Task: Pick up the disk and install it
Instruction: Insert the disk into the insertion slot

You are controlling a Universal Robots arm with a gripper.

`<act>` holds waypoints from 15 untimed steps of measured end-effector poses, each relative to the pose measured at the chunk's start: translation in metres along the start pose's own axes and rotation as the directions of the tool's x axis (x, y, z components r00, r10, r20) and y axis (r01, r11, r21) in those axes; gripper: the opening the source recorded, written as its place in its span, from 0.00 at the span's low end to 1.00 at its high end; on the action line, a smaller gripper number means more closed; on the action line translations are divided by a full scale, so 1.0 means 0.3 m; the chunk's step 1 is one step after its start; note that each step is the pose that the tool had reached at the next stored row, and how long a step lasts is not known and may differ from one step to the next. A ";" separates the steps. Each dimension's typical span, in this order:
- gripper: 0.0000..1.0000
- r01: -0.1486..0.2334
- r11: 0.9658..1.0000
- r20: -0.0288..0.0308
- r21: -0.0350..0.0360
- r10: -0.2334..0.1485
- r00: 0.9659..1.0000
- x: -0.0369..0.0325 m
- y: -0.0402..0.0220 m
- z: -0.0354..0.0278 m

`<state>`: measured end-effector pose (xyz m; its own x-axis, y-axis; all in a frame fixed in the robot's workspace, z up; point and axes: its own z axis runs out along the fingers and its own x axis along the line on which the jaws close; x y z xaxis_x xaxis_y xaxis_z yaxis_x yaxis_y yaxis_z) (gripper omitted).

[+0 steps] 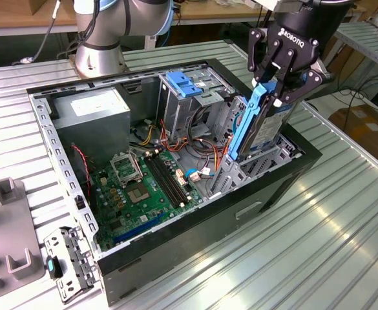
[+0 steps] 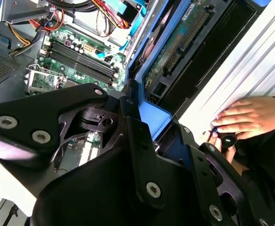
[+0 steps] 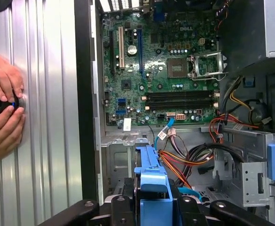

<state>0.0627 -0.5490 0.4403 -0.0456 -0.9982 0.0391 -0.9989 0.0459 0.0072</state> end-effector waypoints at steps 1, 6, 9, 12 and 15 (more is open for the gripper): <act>0.37 0.000 1.000 0.000 0.000 0.000 1.000 0.000 0.000 0.000; 0.37 0.000 1.000 0.000 0.000 0.000 1.000 0.000 0.000 0.001; 0.37 0.000 1.000 0.000 0.000 0.000 1.000 0.000 0.000 0.003; 0.37 0.000 1.000 0.000 0.000 0.000 1.000 -0.001 0.000 0.013; 0.37 0.000 1.000 0.000 0.000 0.000 1.000 -0.001 0.000 0.022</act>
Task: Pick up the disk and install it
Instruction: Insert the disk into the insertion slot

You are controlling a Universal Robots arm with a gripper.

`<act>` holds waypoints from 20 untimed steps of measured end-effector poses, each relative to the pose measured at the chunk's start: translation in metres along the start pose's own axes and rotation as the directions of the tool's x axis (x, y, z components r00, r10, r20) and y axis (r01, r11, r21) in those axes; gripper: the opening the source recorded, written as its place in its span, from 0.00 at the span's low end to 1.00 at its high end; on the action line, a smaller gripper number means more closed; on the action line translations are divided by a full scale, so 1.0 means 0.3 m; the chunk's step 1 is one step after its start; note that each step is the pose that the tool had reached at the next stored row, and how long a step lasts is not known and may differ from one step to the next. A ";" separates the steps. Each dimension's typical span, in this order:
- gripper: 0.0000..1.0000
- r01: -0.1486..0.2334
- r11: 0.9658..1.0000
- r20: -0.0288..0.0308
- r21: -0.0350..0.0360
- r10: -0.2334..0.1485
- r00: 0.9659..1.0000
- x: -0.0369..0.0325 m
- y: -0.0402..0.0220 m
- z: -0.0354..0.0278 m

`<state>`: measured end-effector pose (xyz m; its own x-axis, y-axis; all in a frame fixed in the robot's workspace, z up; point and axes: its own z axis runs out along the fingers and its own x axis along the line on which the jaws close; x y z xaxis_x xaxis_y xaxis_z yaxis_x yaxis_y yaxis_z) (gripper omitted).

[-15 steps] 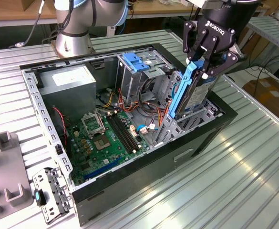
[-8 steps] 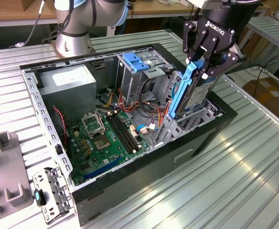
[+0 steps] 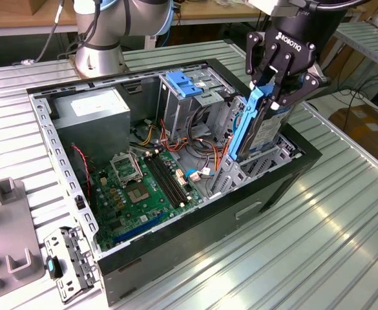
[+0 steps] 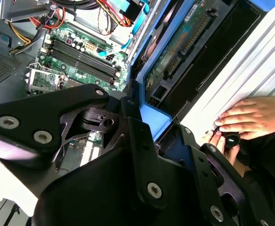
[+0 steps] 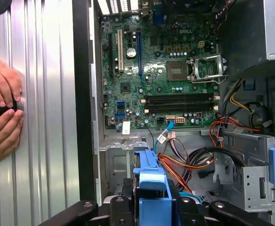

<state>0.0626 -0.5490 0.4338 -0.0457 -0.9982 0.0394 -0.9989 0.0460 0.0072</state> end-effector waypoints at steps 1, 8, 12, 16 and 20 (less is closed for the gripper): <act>0.37 0.000 1.000 0.000 0.000 0.000 1.000 0.000 0.000 0.001; 0.44 0.000 1.000 0.000 0.000 0.000 1.000 0.000 0.000 0.001; 0.44 0.000 1.000 0.001 0.000 0.000 1.000 -0.001 0.000 0.022; 0.44 0.000 1.000 0.000 0.000 0.000 1.000 -0.002 -0.001 0.050; 0.18 0.000 1.000 0.000 0.000 0.000 1.000 -0.004 -0.011 0.098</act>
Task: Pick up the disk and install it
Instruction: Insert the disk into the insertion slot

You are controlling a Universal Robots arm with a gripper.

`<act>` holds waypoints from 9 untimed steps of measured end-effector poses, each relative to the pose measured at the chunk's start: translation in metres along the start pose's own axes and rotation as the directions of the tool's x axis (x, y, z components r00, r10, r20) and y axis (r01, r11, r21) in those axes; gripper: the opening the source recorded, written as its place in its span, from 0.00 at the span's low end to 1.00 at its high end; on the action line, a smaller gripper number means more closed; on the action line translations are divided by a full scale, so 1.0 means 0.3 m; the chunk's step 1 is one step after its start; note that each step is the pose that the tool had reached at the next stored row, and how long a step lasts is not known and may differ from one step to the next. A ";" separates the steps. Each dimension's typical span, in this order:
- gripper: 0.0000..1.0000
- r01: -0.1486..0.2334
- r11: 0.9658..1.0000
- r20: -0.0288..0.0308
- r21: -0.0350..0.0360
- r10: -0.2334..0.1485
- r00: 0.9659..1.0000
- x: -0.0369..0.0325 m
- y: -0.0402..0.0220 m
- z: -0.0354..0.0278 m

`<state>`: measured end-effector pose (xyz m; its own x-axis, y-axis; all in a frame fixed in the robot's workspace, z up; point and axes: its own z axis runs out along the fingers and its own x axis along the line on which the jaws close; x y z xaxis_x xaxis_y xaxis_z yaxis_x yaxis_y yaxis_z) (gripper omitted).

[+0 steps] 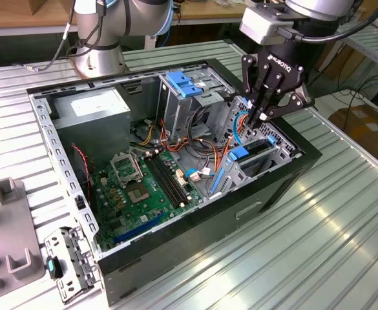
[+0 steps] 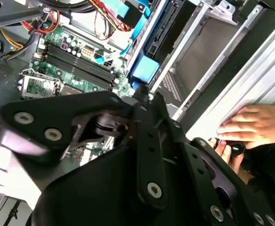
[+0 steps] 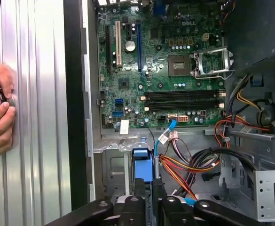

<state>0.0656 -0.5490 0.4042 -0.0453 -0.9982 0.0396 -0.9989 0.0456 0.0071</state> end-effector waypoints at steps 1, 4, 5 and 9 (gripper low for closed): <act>0.18 0.000 1.000 0.000 0.000 0.000 1.000 0.000 -0.004 0.006; 0.11 0.000 1.000 -0.001 0.000 0.000 1.000 -0.002 -0.015 0.025; 0.11 0.000 1.000 -0.002 0.000 0.000 1.000 -0.002 -0.020 0.034; 0.11 0.000 1.000 -0.002 0.000 0.000 1.000 -0.003 -0.025 0.065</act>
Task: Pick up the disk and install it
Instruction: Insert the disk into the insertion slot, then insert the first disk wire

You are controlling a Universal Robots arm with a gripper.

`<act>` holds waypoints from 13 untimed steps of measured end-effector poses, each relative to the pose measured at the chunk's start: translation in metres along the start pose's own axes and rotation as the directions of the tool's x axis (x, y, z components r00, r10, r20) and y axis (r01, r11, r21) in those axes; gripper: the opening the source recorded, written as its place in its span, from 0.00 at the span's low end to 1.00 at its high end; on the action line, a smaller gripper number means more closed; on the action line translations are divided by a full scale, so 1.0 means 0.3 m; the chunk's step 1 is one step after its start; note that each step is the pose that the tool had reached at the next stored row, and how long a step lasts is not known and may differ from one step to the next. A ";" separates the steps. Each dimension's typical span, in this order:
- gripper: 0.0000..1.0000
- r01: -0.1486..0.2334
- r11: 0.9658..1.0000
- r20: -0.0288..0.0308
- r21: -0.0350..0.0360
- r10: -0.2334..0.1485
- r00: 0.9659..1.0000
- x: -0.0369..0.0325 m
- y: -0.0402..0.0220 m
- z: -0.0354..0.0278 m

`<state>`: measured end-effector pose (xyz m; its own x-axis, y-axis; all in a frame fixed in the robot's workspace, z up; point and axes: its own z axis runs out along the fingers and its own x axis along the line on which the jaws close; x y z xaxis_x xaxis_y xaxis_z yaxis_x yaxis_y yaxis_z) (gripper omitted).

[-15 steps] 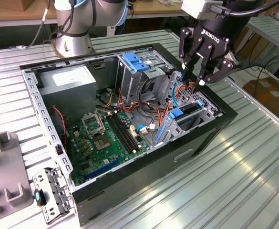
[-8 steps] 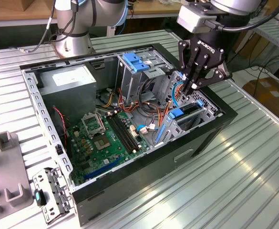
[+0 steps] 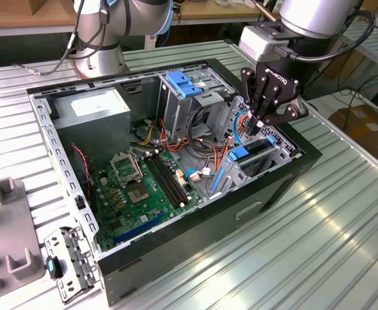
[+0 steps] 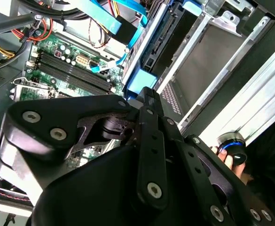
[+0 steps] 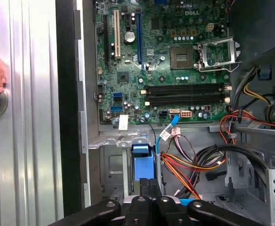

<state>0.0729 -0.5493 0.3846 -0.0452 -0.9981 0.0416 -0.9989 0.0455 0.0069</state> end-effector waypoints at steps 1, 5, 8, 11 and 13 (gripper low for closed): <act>0.11 0.000 1.000 0.000 0.000 0.000 1.000 0.000 0.000 0.000; 0.11 0.000 1.000 0.000 0.000 0.000 1.000 0.000 0.000 0.003; 0.11 0.000 1.000 0.000 0.000 0.000 1.000 0.000 0.000 0.004; 0.11 0.000 1.000 0.000 0.000 0.000 1.000 0.000 0.000 0.004; 0.11 0.000 1.000 0.000 0.000 0.000 1.000 0.000 -0.001 0.004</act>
<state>0.0731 -0.5494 0.3833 -0.0453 -0.9981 0.0415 -0.9989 0.0456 0.0069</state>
